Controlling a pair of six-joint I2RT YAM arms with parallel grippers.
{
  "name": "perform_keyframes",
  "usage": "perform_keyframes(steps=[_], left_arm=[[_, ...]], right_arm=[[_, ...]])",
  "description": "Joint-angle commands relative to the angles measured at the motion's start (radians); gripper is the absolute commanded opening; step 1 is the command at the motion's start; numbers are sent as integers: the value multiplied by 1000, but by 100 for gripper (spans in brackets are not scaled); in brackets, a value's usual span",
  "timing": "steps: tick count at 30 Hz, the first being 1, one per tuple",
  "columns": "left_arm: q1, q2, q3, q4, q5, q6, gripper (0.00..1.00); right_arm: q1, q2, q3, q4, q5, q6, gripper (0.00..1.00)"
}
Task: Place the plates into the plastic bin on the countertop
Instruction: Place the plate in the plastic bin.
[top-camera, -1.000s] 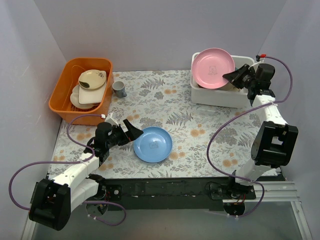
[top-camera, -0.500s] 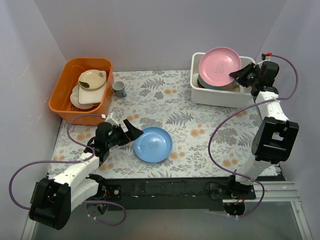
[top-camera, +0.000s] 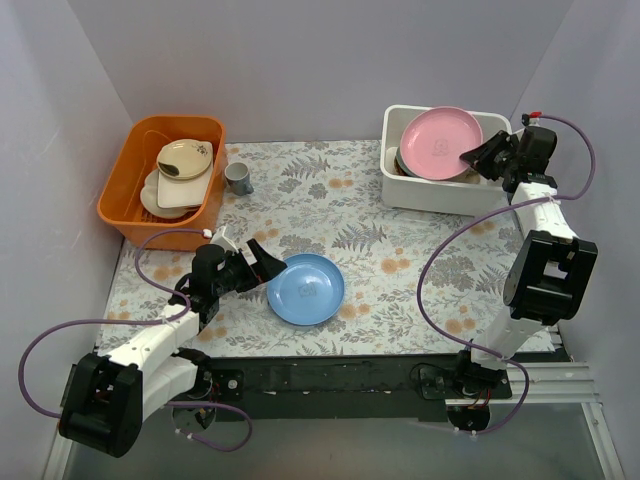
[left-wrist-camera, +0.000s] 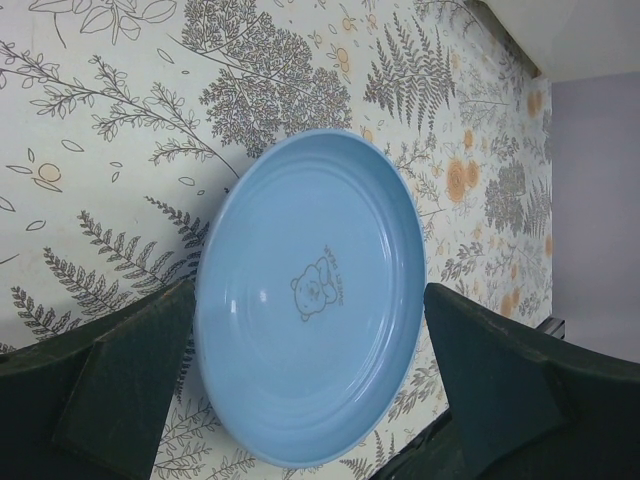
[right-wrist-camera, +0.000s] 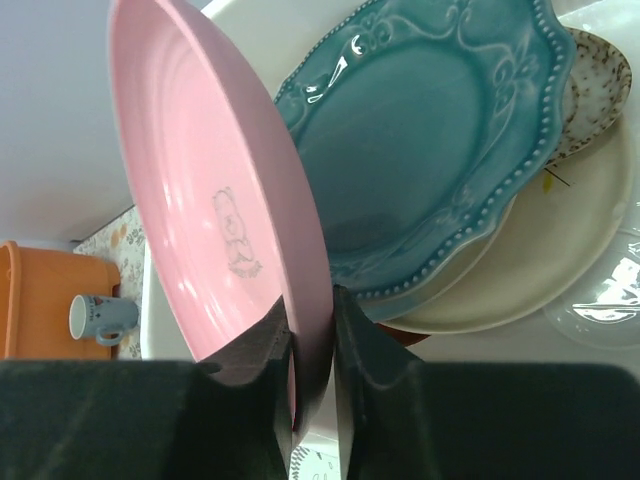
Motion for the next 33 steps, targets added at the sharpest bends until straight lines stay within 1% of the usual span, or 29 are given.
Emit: perform_keyframes(steps=[1,4,6,7,8,10,11,17,18,20,33], left_arm=[[-3,-12,3,0,2,13,98],[-3,-24,2,-8,-1,13,98],[-3,-31,3,-12,-3,15,98],[-3,-31,3,-14,-3,13,98],[-3,-31,3,-14,-1,15,98],[-3,-31,5,-19,-3,15,98],[-1,-32,6,-20,-3,16,98],[-3,-54,6,-40,-10,20,98],[-3,-55,6,-46,-12,21,98],[-3,-60,6,-52,-15,21,98],[-3,-28,25,-48,2,44,98]], right_arm=[[-5,3,35,18,-23,-25,29],[-6,-25,18,9,-15,-32,38],[-5,-46,-10,15,1,-40,47],[-6,-72,-21,18,6,-46,49],[-5,-86,-30,21,23,-51,57],[-6,-132,-65,33,35,-57,63],[-6,-146,-77,39,47,-58,69],[-6,-278,-163,97,71,-61,85],[-5,-295,-178,110,72,-57,86],[-5,-338,-202,124,72,-54,91],[0,-422,-248,62,22,-68,92]])
